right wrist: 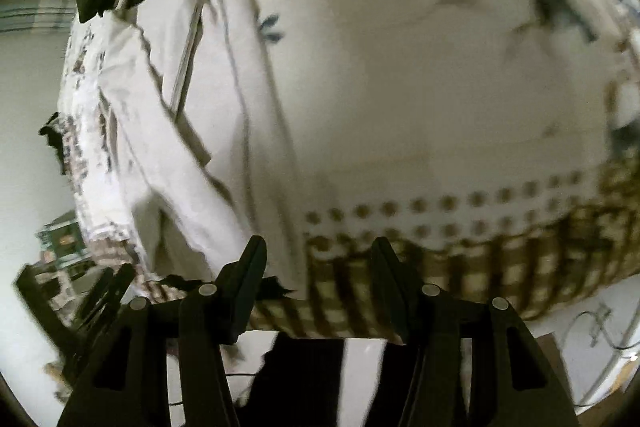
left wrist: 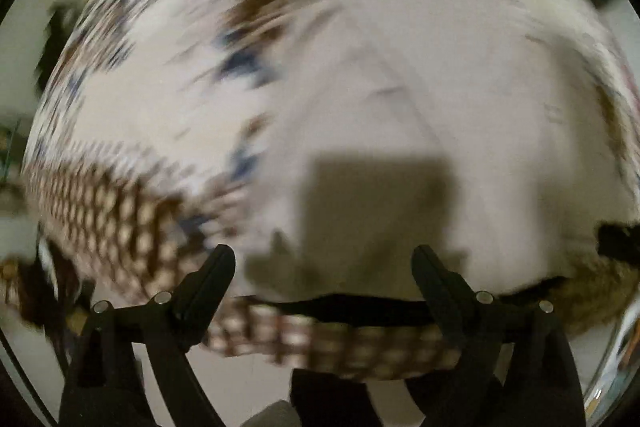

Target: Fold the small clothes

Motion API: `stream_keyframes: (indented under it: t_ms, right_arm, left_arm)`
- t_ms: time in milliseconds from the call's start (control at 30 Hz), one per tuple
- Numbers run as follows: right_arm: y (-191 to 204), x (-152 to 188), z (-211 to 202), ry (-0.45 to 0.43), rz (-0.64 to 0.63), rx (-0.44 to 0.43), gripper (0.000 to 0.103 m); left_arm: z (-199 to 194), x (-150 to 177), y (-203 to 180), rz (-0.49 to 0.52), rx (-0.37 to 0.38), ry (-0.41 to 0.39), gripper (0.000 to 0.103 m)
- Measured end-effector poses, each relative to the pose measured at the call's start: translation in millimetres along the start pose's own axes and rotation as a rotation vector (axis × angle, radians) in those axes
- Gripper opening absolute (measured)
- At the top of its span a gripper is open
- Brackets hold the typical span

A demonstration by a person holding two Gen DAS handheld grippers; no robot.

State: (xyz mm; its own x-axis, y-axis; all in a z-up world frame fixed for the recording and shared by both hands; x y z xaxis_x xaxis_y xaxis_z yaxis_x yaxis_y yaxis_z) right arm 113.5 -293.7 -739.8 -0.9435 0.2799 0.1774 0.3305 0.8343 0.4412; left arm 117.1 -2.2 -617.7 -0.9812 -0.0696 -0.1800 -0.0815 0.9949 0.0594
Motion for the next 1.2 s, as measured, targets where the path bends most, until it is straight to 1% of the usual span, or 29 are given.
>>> stream_keyframes:
  t_ms: [67,133,167,200,233,267,300,333,367,433,467,500,533,567,600,667,700,733,767,800,833,900,933,967,1067,1100,1133,1167,1200]
  right_arm:
    - [2,5,22,0.055,0.028,-0.059,0.057]
    - [3,14,43,0.106,0.070,-0.124,0.057]
    - [2,18,52,0.127,0.098,-0.160,0.053]
    - [2,23,58,0.128,0.125,-0.196,0.020]
    - [3,25,60,0.115,0.130,-0.199,0.005]
    - [-2,31,57,0.098,0.129,-0.157,0.005]
    - [-10,36,53,0.080,0.129,-0.115,0.005]
    - [-18,41,49,0.076,0.129,-0.080,0.005]
    - [-25,46,45,0.078,0.129,-0.056,0.005]
    - [-29,50,34,0.094,0.114,-0.049,0.006]
    - [-27,49,27,0.113,0.110,-0.048,0.012]
    - [-27,46,19,0.121,0.107,-0.041,0.021]
    - [-26,40,11,0.117,0.108,-0.041,0.027]
    - [-22,26,-4,0.082,0.107,-0.041,0.042]
    - [-17,9,-16,0.036,0.106,-0.041,0.049]
    - [-13,-27,-43,-0.046,0.106,-0.035,0.050]
    - [-8,-42,-52,-0.071,0.105,-0.040,0.050]
    - [-1,-62,-60,-0.102,0.100,-0.050,0.050]
    - [6,-92,-66,-0.140,0.089,-0.051,0.050]
    - [10,-113,-70,-0.167,0.083,-0.042,0.050]
    - [14,-137,-74,-0.202,0.077,-0.033,0.050]
    - [26,-193,-77,-0.262,0.066,-0.023,0.050]
    - [33,-209,-77,-0.273,0.066,-0.021,0.050]
    - [40,-236,-76,-0.283,0.063,-0.028,0.050]
    - [58,-289,-63,-0.270,0.031,-0.015,0.050]
    - [63,-304,-58,-0.261,0.018,-0.002,0.050]
    - [76,-314,-48,-0.257,0.012,0.009,0.050]
    - [82,-330,-42,-0.247,-0.005,0.018,0.050]
    - [86,-342,-35,-0.235,-0.018,0.020,0.050]
  left_arm:
    - [12,1,29,-0.081,-0.016,0.017,0.090]
    - [29,6,49,-0.147,0.013,0.058,0.090]
    - [39,10,52,-0.174,0.050,0.090,0.090]
    - [45,12,53,-0.188,0.078,0.112,0.090]
    - [54,16,52,-0.203,0.103,0.133,0.089]
    - [57,17,52,-0.206,0.107,0.140,0.085]
    - [59,20,55,-0.210,0.089,0.148,0.076]
    - [55,21,57,-0.218,0.083,0.145,0.073]
    - [48,19,58,-0.225,0.086,0.127,0.073]
    - [24,11,57,-0.233,0.090,0.082,0.074]
    - [14,5,55,-0.234,0.099,0.067,0.076]
    - [2,-4,51,-0.233,0.122,0.046,0.076]
    - [-7,-17,46,-0.230,0.143,0.023,0.076]
    - [-14,-30,41,-0.227,0.162,0.003,0.076]
    - [-18,-42,36,-0.226,0.181,-0.013,0.076]
    - [-23,-83,19,-0.226,0.243,-0.054,0.076]
    - [-20,-104,19,-0.228,0.268,-0.068,0.076]
    - [-16,-132,5,-0.223,0.302,-0.090,0.076]
    - [-10,-157,2,-0.214,0.317,-0.098,0.076]
    - [-1,-183,-12,-0.189,0.332,-0.113,0.076]
    - [12,-210,-24,-0.158,0.333,-0.124,0.076]
    - [34,-250,-43,-0.095,0.310,-0.127,0.076]
    - [47,-268,-53,-0.065,0.300,-0.120,0.076]
    - [61,-282,-64,-0.039,0.288,-0.114,0.076]
    - [95,-315,-92,0.045,0.254,-0.075,0.075]
    - [102,-323,-99,0.065,0.262,-0.073,0.068]
    - [105,-329,-103,0.078,0.282,-0.086,0.047]
    - [108,-334,-106,0.087,0.298,-0.086,0.036]
    - [109,-337,-110,0.094,0.343,-0.076,0.013]
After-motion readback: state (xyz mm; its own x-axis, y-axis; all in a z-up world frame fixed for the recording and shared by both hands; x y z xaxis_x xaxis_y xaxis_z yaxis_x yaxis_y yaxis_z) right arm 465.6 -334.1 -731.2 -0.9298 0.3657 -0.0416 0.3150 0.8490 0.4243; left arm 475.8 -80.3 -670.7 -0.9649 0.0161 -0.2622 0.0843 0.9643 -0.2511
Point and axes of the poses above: each gripper's, at about its wrist camera, not at the fingertips, and z roughly the way its jaws point, y to its left, x to its underside, the point moved 10 cm from there along z, roughly the way its jaws point, and after that the axes turned 5 degrees about -z, right-handed, at the moved point
